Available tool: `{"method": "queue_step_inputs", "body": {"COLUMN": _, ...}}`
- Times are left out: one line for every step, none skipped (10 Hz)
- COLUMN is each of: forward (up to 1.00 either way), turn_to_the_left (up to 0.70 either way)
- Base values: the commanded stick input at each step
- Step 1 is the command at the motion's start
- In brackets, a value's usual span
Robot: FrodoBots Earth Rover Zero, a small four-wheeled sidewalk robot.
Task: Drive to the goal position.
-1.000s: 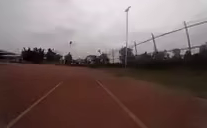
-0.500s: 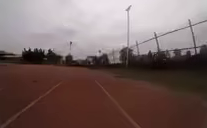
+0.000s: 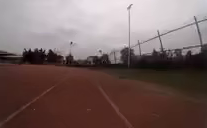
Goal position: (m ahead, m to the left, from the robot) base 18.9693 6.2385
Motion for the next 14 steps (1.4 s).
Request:
{"method": "queue_step_inputs", "body": {"forward": 0.7, "turn_to_the_left": 0.0}}
{"method": "queue_step_inputs", "body": {"forward": 0.7, "turn_to_the_left": 0.0}}
{"method": "queue_step_inputs", "body": {"forward": 0.7, "turn_to_the_left": 0.0}}
{"method": "queue_step_inputs", "body": {"forward": 0.7, "turn_to_the_left": 0.0}}
{"method": "queue_step_inputs", "body": {"forward": 0.7, "turn_to_the_left": 0.0}}
{"method": "queue_step_inputs", "body": {"forward": 0.7, "turn_to_the_left": 0.0}}
{"method": "queue_step_inputs", "body": {"forward": 0.7, "turn_to_the_left": 0.0}}
{"method": "queue_step_inputs", "body": {"forward": 0.7, "turn_to_the_left": 0.0}}
{"method": "queue_step_inputs", "body": {"forward": 0.7, "turn_to_the_left": 0.0}}
{"method": "queue_step_inputs", "body": {"forward": 0.7, "turn_to_the_left": 0.0}}
{"method": "queue_step_inputs", "body": {"forward": 0.7, "turn_to_the_left": 0.0}}
{"method": "queue_step_inputs", "body": {"forward": 0.7, "turn_to_the_left": 0.0}}
{"method": "queue_step_inputs", "body": {"forward": 0.7, "turn_to_the_left": 0.0}}
{"method": "queue_step_inputs", "body": {"forward": 0.7, "turn_to_the_left": 0.0}}
